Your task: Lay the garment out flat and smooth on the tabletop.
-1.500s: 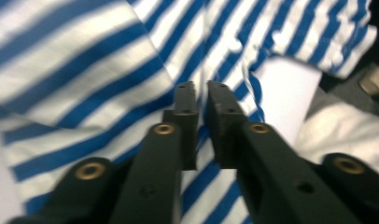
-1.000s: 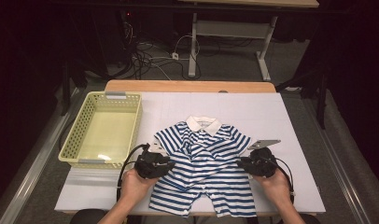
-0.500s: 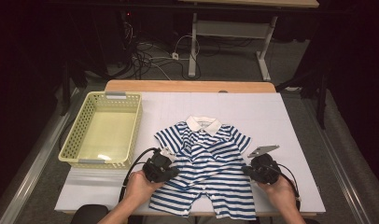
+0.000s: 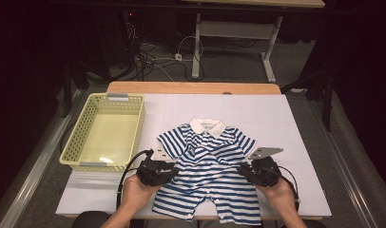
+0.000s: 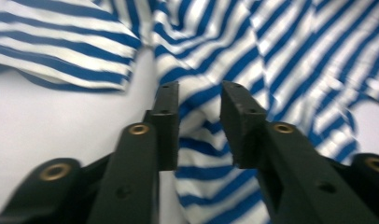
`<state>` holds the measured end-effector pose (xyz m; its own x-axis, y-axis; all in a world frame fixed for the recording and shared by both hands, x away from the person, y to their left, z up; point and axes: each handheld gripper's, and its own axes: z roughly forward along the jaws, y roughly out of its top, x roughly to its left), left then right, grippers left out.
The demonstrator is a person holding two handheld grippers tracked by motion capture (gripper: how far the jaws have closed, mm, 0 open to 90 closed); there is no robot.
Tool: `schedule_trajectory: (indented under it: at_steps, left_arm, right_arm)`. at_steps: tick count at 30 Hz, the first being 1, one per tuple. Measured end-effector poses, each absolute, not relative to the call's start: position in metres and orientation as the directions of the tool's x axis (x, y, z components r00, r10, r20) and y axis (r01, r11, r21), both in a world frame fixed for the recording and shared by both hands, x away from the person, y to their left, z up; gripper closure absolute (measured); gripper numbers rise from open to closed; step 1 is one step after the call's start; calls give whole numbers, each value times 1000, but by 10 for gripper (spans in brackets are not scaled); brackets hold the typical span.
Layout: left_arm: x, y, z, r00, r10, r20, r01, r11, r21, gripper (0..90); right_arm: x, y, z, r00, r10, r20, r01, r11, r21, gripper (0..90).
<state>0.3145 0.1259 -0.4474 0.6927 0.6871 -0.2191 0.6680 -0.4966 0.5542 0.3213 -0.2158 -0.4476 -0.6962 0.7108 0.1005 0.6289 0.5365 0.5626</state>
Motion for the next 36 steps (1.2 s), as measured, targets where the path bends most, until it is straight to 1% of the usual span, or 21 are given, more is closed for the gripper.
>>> schedule_trajectory:
  at_steps: [3, 6, 8, 10, 11, 12, 15, 17, 21, 23, 24, 26, 28, 30, 32, 34, 36]
  left_arm:
    - [323, 125, -454, 658, 708, -256, 705, -460, 540, 599]
    - [325, 119, -460, 668, 698, -257, 704, -481, 523, 609]
    - [325, 116, -464, 689, 682, -246, 693, -521, 498, 666]
    - [325, 113, -468, 700, 661, -270, 696, -545, 469, 764]
    - [324, 111, -468, 707, 656, -262, 688, -556, 466, 805]
    - [324, 111, -467, 710, 647, -276, 690, -561, 458, 841]
    - [321, 111, -464, 710, 639, -295, 695, -569, 439, 851]
    - [317, 114, -460, 712, 633, -302, 694, -573, 435, 851]
    - [308, 122, -454, 710, 629, -315, 695, -557, 454, 850]
    - [306, 125, -453, 711, 638, -297, 689, -546, 476, 836]
    - [307, 126, -453, 706, 646, -289, 691, -540, 480, 798]
    - [309, 127, -453, 699, 659, -279, 693, -526, 493, 761]
    - [313, 129, -452, 690, 671, -270, 694, -509, 509, 735]
    - [318, 132, -451, 681, 684, -262, 695, -491, 525, 711]
    - [322, 135, -451, 664, 698, -269, 704, -461, 540, 677]
    - [323, 137, -451, 651, 711, -266, 709, -446, 546, 634]
    - [324, 136, -452, 646, 722, -248, 709, -446, 547, 601]
  right_arm:
    - [328, -205, -453, -704, 703, 102, 628, 549, 551, 712]
    - [334, -198, -461, -718, 688, 101, 630, 581, 516, 726]
    - [335, -194, -466, -732, 674, 99, 626, 607, 489, 768]
    - [334, -192, -466, -749, 655, 99, 610, 622, 491, 865]
    - [332, -192, -466, -753, 650, 99, 606, 628, 487, 892]
    - [330, -191, -465, -759, 645, 84, 597, 638, 486, 898]
    - [326, -192, -463, -776, 627, 70, 581, 667, 466, 900]
    - [322, -195, -461, -780, 620, 81, 582, 672, 458, 900]
    - [314, -207, -458, -784, 616, 82, 583, 683, 441, 900]
    - [315, -210, -457, -777, 619, 111, 597, 669, 442, 892]
    - [315, -210, -457, -776, 621, 113, 596, 663, 452, 872]
    - [317, -213, -454, -762, 637, 114, 605, 638, 476, 838]
    - [320, -219, -449, -739, 664, 114, 617, 600, 509, 824]
    - [325, -230, -444, -702, 703, 118, 638, 546, 543, 804]
    - [335, -243, -443, -653, 744, 144, 666, 474, 576, 788]
    - [346, -254, -444, -592, 790, 161, 700, 405, 587, 780]
    - [356, -259, -447, -561, 814, 152, 715, 383, 585, 763]
